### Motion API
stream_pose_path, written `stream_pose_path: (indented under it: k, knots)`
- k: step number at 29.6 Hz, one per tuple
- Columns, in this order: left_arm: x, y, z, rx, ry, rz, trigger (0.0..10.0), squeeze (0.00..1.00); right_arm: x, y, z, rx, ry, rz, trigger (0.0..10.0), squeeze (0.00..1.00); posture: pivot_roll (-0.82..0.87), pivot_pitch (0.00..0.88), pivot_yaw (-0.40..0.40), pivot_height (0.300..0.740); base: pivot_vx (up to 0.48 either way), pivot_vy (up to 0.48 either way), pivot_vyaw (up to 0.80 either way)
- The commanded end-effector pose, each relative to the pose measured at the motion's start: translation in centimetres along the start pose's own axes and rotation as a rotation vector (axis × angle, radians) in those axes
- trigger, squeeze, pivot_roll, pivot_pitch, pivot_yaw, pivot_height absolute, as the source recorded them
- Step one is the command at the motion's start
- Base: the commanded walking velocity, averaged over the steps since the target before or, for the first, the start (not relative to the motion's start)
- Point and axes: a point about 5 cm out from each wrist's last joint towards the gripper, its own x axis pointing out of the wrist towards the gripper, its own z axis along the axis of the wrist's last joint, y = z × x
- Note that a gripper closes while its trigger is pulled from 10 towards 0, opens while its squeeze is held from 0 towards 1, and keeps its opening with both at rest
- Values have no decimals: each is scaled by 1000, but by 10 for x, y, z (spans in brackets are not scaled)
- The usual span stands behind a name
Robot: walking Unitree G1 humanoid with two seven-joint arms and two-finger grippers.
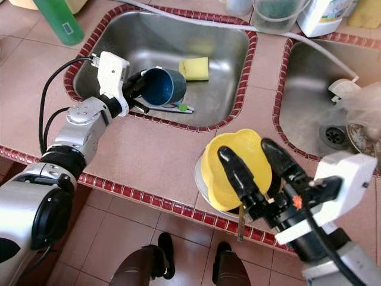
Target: Kitchen organization
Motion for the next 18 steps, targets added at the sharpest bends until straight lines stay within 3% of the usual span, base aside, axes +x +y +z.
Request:
stream_pose_path:
  k: [1,14,16,18]
  knots:
    - [-1,6,5,28,-6,-3,10000,0,-2,5,7,5,-16,16,10000,0,-110,376,107,740,0,0,0]
    - [-4,14,7,35,-7,20,10000,0,-3,3,18,6,-19,-10,10000,0,-129,348,104,740,0,0,0]
    - [-5,15,8,18,-11,21,10000,1000,-3,3,20,4,-21,-12,10000,0,-129,347,103,740,0,0,0]
    - [-5,16,9,17,-14,22,10000,1000,-3,3,21,3,-21,-14,10000,0,-128,347,102,740,0,0,0]
